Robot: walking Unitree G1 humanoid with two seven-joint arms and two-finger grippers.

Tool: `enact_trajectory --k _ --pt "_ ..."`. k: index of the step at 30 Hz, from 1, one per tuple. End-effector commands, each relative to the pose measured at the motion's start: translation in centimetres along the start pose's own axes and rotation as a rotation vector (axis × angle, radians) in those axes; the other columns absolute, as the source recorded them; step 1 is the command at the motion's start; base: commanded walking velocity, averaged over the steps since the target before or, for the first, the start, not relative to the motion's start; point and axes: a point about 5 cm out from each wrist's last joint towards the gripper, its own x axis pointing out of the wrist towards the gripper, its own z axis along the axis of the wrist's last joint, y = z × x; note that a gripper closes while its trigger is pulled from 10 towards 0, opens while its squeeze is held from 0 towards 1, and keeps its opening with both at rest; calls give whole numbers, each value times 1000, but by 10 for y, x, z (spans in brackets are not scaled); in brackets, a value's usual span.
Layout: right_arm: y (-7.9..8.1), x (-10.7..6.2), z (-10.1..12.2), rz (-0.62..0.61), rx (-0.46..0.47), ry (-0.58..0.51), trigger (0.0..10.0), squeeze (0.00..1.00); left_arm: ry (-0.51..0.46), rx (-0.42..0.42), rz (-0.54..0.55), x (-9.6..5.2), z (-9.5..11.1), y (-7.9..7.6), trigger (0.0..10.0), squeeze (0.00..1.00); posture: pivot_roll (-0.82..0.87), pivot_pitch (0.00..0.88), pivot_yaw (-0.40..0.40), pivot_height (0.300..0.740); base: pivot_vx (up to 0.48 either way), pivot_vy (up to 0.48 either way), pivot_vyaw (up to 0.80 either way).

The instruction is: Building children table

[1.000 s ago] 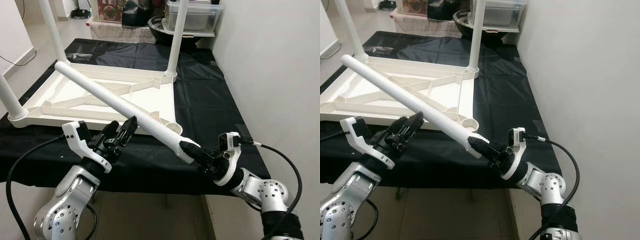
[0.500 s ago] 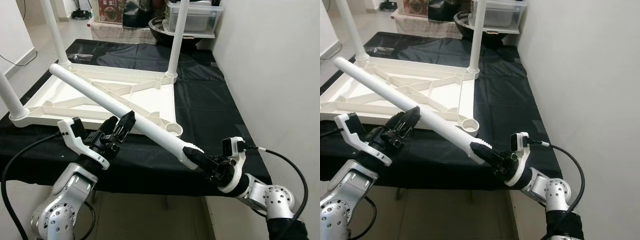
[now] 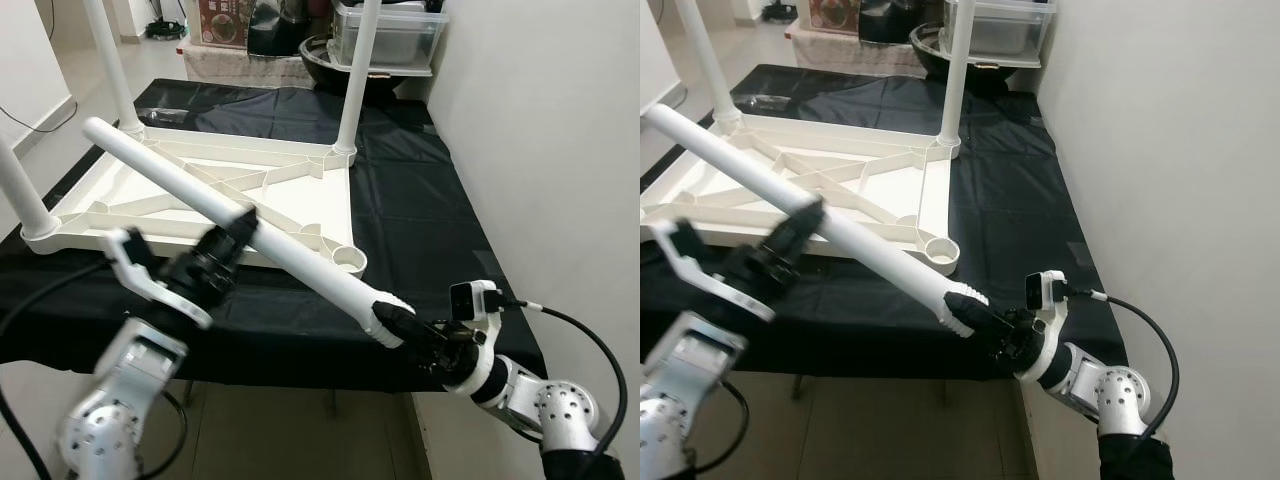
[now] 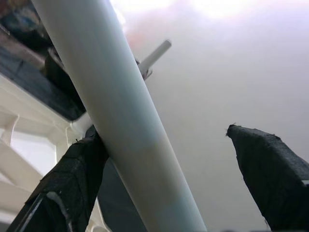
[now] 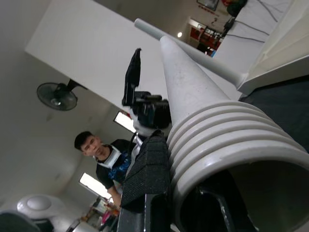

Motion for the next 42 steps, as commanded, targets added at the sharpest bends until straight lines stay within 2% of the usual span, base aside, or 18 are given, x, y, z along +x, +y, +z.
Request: enact_trajectory --k 1,7,18,19,25,39,40,42 --pt "3 -1 -1 15 1 13 0 0 3 -24 8 -2 -1 3 10000 0 103 102 -90 740 0 0 0" --pt "5 0 -8 28 9 45 0 0 14 -19 3 -4 -1 4 10000 0 102 105 -89 740 0 0 0" --pt "11 1 -15 62 -2 97 0 0 -13 -85 5 -8 7 10 10000 0 102 103 -89 740 0 0 0" --pt "10 1 -15 58 -3 95 0 0 -22 -94 8 -8 8 10 0 0 101 103 -89 740 0 0 0" --pt "8 1 -13 51 -10 85 0 0 -45 -132 -3 -10 10 11 0 0 101 104 -90 740 0 0 0" --pt "5 3 -12 28 -37 65 0 0 -53 -160 -2 -12 11 14 0 0 102 99 -88 740 0 0 0" --pt "3 4 -11 17 -45 59 10000 0 -53 -164 -4 -12 11 14 0 0 101 99 -86 740 0 0 0" --pt "3 4 -11 17 -45 59 10000 0 -53 -164 -4 -12 11 14 0 0 101 99 -86 740 0 0 0"
